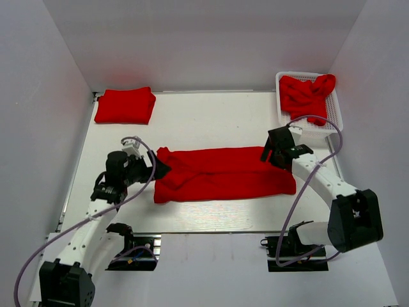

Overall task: Fold and stack the t-shirts
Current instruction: Fold the other side of the tshirt into a rectangle

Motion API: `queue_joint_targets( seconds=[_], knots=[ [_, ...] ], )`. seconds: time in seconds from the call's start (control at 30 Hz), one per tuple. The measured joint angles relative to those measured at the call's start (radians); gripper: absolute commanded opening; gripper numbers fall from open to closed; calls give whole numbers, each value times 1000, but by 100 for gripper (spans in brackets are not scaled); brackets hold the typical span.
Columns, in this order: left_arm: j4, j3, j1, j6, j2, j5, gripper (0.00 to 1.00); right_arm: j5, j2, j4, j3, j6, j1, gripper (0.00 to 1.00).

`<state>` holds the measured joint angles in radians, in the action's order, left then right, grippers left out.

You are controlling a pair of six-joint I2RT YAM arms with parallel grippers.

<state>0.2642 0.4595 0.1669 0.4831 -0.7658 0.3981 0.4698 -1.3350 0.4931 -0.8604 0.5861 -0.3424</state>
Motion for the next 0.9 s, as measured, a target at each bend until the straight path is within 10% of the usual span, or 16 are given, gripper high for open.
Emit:
queue_joint_targets(
  seconds=[0.4,0.9],
  knots=[
    [73,399,18,-94,-610,-248,80,-123,27,-33,-3,-106,0,90],
    [168,590,189,-327,-835,-519,65,-103,-195,-31,-93,-126,0,90]
  ],
)
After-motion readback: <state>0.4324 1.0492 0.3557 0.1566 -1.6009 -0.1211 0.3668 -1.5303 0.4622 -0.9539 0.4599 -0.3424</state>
